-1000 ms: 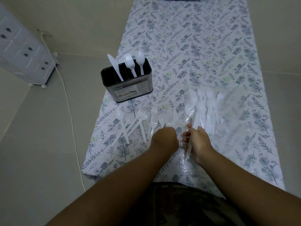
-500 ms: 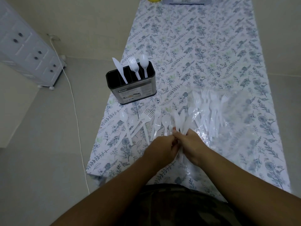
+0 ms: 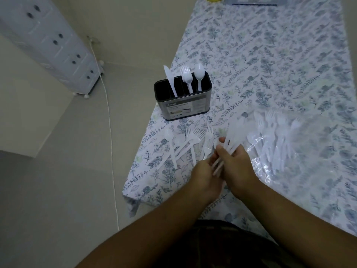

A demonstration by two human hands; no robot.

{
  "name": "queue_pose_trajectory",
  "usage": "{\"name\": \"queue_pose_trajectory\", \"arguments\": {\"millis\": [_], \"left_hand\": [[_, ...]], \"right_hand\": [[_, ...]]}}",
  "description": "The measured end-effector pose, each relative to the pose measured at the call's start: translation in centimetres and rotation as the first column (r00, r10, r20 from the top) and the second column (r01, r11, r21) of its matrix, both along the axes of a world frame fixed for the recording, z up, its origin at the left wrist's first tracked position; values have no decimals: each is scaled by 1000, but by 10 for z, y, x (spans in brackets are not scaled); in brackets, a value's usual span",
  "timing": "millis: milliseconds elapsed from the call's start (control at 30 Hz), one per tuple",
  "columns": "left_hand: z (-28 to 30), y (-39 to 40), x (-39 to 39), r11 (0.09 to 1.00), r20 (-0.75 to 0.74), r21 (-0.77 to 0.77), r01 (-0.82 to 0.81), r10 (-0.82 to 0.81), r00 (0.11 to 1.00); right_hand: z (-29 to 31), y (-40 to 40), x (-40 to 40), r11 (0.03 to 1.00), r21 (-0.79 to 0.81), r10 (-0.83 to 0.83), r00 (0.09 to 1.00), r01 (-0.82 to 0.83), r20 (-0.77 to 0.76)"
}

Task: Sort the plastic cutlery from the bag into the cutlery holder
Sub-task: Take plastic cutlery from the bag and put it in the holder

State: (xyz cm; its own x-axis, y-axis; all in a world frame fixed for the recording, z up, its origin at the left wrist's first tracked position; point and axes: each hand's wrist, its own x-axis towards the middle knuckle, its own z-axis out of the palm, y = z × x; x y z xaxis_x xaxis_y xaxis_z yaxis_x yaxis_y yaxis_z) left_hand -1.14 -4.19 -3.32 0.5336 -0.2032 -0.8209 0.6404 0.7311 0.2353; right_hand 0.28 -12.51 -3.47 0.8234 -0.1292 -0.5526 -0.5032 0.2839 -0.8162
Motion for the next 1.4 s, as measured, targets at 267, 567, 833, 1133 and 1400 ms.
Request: {"name": "queue_pose_trajectory", "arguments": {"millis": [267,567,833,1133,1400], "left_hand": [[2,9,-2,763,106,629,146,-270,957],[14,19,-5,415,269,910,21,-626,732],[19,39,4,516,304,855,49,-576,759],[25,79,18,656,359,752,59,-484,798],[47,109,56,380,385,910,-164,-634,670]], "right_hand": [[8,-6,5,971,-156,176,983,-183,-56],[15,2,-3,907,-242,331,938,-345,-99],[21,-1,-3,859,-200,492,868,-472,64],[21,4,26,656,-507,687,721,-559,93],[47,28,74,776,-445,580,783,-447,225]]}}
